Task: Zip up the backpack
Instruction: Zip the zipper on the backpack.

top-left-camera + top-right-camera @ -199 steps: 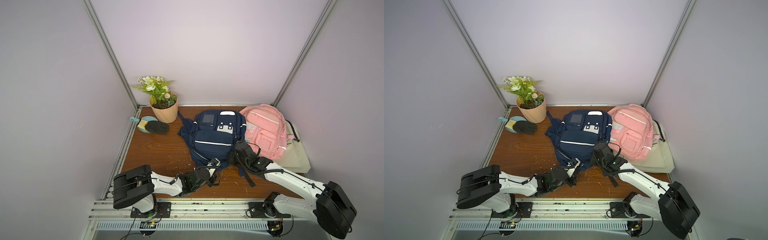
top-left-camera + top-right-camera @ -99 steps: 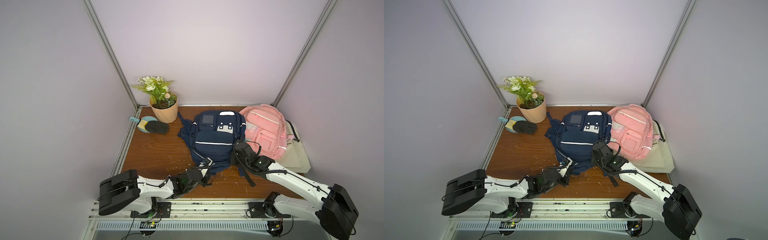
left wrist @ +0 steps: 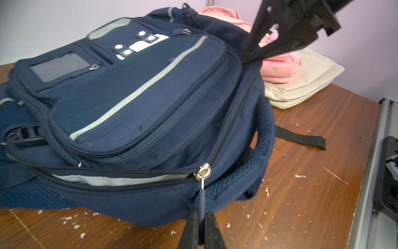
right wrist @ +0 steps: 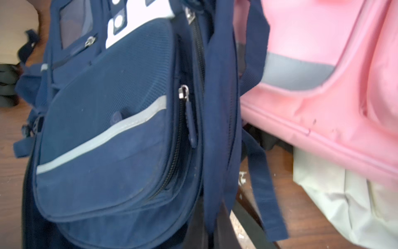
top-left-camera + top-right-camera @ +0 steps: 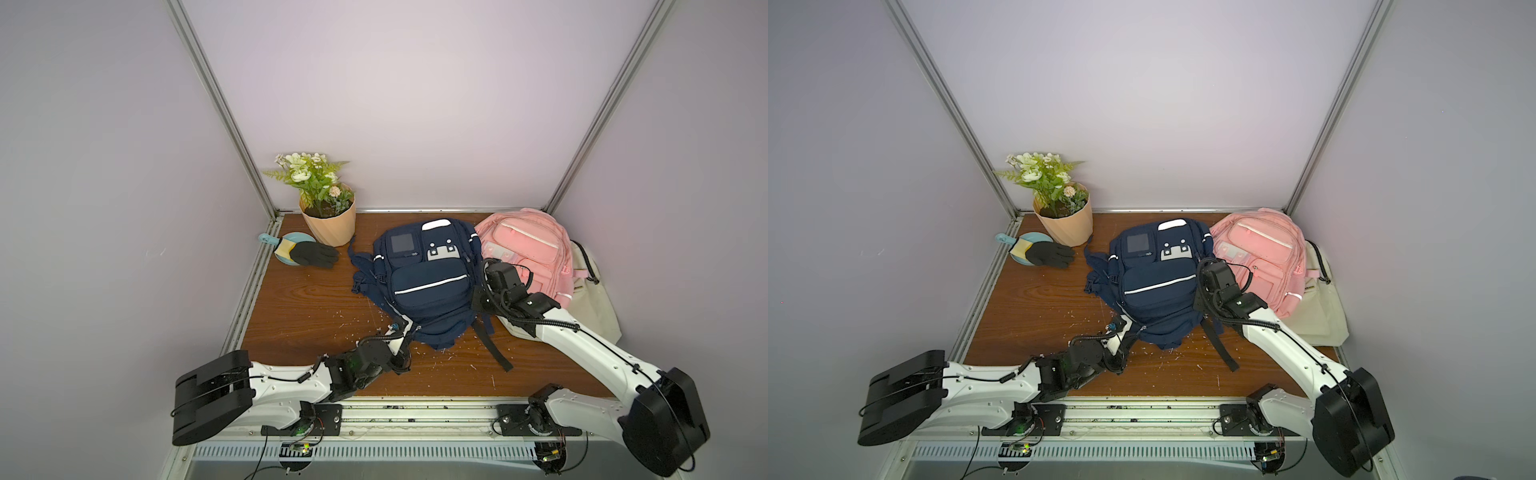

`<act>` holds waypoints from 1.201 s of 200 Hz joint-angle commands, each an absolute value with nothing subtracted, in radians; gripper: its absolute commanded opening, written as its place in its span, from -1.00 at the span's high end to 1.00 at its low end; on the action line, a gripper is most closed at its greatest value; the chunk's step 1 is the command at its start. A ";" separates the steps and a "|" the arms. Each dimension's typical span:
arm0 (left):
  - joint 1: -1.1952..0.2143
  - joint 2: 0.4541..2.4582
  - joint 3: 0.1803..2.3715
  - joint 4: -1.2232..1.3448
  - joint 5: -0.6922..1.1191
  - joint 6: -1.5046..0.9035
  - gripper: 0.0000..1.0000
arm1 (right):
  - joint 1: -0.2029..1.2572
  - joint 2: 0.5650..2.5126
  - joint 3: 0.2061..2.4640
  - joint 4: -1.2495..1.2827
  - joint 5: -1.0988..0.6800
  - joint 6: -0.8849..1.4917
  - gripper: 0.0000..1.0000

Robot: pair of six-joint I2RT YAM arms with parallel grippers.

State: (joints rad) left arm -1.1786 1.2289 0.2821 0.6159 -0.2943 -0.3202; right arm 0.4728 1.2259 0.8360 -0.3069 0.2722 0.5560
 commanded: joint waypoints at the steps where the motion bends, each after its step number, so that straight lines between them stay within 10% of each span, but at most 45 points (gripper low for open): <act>1: -1.227 1.310 0.304 0.566 -0.305 -0.307 1.00 | 0.369 1.242 0.906 -0.206 0.483 0.483 1.00; 33: -1.238 1.456 0.409 0.650 -0.222 -0.302 1.00 | 0.345 1.255 0.908 -0.218 0.385 0.485 0.99; 70: -1.238 1.566 0.522 0.722 -0.182 -0.278 1.00 | 0.375 1.096 0.765 -0.259 0.234 0.566 0.03; 142: -1.260 1.647 0.594 0.721 -0.152 -0.261 1.00 | 0.535 0.989 0.592 -0.195 0.110 0.715 -0.09; 180: -1.276 1.632 0.584 0.707 -0.168 -0.265 1.00 | 0.579 1.098 0.600 -0.148 0.124 0.734 -0.02; 240: -1.275 1.527 0.485 0.653 -0.270 -0.298 1.00 | 0.552 1.072 0.714 -0.368 0.452 0.681 1.00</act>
State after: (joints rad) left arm -1.2579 1.5776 0.5289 0.6918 -0.2283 -0.2832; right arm 0.5663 1.0939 0.6388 -0.2680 0.2920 0.7177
